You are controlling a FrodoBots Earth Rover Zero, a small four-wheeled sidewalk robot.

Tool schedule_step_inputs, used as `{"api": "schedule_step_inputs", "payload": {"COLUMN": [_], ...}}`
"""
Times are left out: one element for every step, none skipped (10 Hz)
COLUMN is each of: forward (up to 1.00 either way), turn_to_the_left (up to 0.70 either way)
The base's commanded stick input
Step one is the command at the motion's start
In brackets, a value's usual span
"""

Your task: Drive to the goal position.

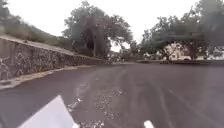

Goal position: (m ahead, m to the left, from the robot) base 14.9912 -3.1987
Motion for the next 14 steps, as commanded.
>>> {"api": "schedule_step_inputs", "payload": {"forward": [0.50,0.50,0.50,0.50,0.50,0.50,0.50,0.50,0.50,0.50,0.50,0.50,0.50,0.50], "turn_to_the_left": [0.00,0.00,0.00,0.00,0.00,0.00,0.00,0.00,0.00,0.00,0.00,0.00,-0.50,-0.50]}}
